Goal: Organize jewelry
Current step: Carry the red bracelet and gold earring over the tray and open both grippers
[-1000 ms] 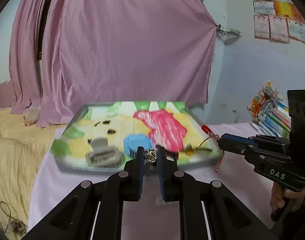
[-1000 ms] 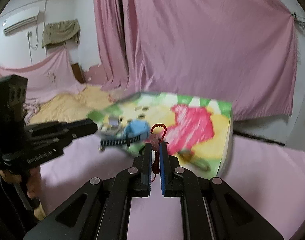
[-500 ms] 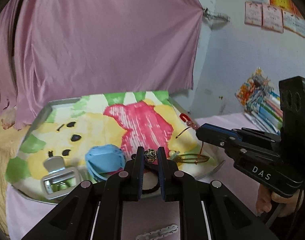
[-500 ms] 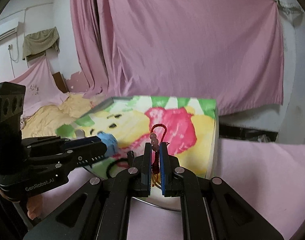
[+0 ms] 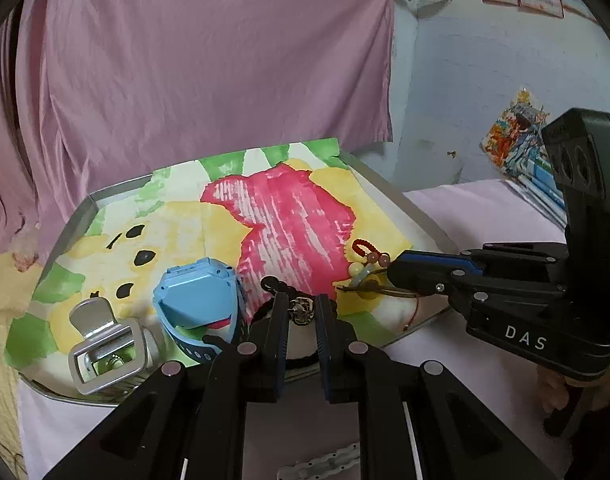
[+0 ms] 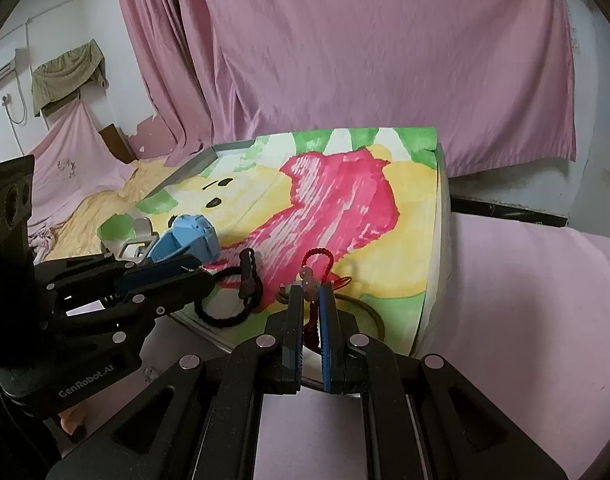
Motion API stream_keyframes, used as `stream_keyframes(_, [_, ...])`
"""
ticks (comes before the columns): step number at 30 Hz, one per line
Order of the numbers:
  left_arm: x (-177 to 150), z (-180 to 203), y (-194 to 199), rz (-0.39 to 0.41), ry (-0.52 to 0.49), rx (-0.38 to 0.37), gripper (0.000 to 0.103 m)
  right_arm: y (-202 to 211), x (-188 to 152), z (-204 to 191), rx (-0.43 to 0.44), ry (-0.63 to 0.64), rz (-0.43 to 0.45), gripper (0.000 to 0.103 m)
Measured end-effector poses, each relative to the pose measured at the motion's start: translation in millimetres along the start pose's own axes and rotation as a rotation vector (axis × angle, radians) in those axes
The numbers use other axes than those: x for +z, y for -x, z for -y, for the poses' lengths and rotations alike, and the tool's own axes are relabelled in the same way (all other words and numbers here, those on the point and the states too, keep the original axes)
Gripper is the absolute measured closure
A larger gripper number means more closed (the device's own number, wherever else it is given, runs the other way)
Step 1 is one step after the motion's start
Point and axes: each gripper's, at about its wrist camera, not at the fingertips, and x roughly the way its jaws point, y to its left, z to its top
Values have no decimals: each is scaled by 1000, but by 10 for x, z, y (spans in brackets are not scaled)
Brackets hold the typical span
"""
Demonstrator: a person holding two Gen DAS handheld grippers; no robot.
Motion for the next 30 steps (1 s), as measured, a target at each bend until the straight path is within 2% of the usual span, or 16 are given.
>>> stream_keyframes(25, [-2,-21,-31,-10,0,18,90,-9,-10,25,-13,-25,1,96])
stream_keyframes(28, [-5,-26,-29,-6,4,2,85,-10,-8,29,-4,-26,2,96])
stream_keyframes(30, [-10,-23,-19,-3,7,-5,78,-1,-6,39,5,-27,5,96])
